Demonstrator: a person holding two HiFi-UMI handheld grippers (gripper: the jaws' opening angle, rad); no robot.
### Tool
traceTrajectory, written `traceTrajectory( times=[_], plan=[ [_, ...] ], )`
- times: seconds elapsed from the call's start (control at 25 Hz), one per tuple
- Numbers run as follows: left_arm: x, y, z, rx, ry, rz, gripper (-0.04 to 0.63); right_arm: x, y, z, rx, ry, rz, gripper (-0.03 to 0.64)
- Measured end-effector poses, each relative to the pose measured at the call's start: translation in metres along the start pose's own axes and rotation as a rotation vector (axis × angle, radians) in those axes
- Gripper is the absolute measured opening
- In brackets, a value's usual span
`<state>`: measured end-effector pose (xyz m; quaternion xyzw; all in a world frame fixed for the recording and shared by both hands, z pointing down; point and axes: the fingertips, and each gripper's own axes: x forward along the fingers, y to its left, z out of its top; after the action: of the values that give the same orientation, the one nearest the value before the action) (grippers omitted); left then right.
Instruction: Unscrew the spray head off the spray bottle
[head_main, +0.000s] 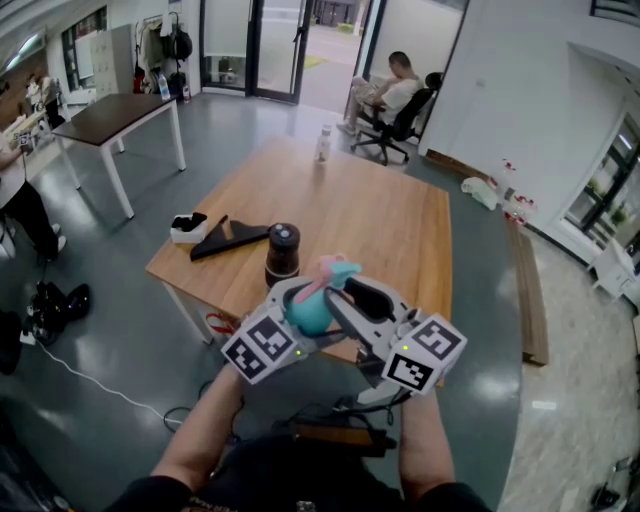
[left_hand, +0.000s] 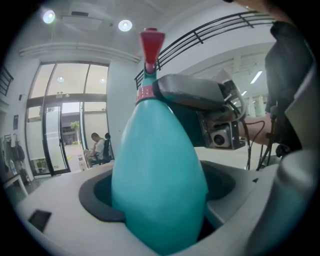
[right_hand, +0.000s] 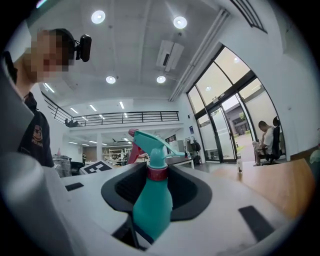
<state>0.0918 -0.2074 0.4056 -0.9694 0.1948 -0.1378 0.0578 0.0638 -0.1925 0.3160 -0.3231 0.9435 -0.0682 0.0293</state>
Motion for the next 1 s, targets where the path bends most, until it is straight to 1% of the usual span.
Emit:
traceTrajectory(
  times=[0.28, 0.44, 0.56, 0.6, 0.68, 0.88, 1.0],
  plan=[
    [-0.006, -0.025, 0.008, -0.009, -0.032, -0.203, 0.436, -0.012, 0.012, 0.002, -0.029, -0.011, 0.187, 0.135],
    [-0.010, -0.035, 0.006, 0.000, -0.034, -0.279, 0.436, -0.016, 0.017, 0.000, -0.043, -0.015, 0.284, 0.135],
    [-0.012, -0.039, 0.006, 0.003, -0.038, -0.312, 0.436, -0.018, 0.019, -0.001, -0.047, -0.010, 0.326, 0.135],
    [-0.012, -0.038, 0.006, 0.002, -0.038, -0.307, 0.436, -0.017, 0.019, -0.001, -0.048, -0.006, 0.328, 0.135],
    [-0.009, -0.032, 0.004, -0.004, -0.037, -0.266, 0.436, -0.014, 0.015, -0.002, -0.047, 0.000, 0.305, 0.135],
    [-0.002, -0.014, 0.000, -0.044, -0.036, -0.130, 0.436, -0.008, 0.003, -0.003, -0.032, -0.014, 0.177, 0.137],
    [-0.001, -0.004, -0.001, -0.057, -0.033, -0.064, 0.436, -0.005, -0.001, -0.001, 0.001, -0.039, 0.114, 0.137]
  ],
)
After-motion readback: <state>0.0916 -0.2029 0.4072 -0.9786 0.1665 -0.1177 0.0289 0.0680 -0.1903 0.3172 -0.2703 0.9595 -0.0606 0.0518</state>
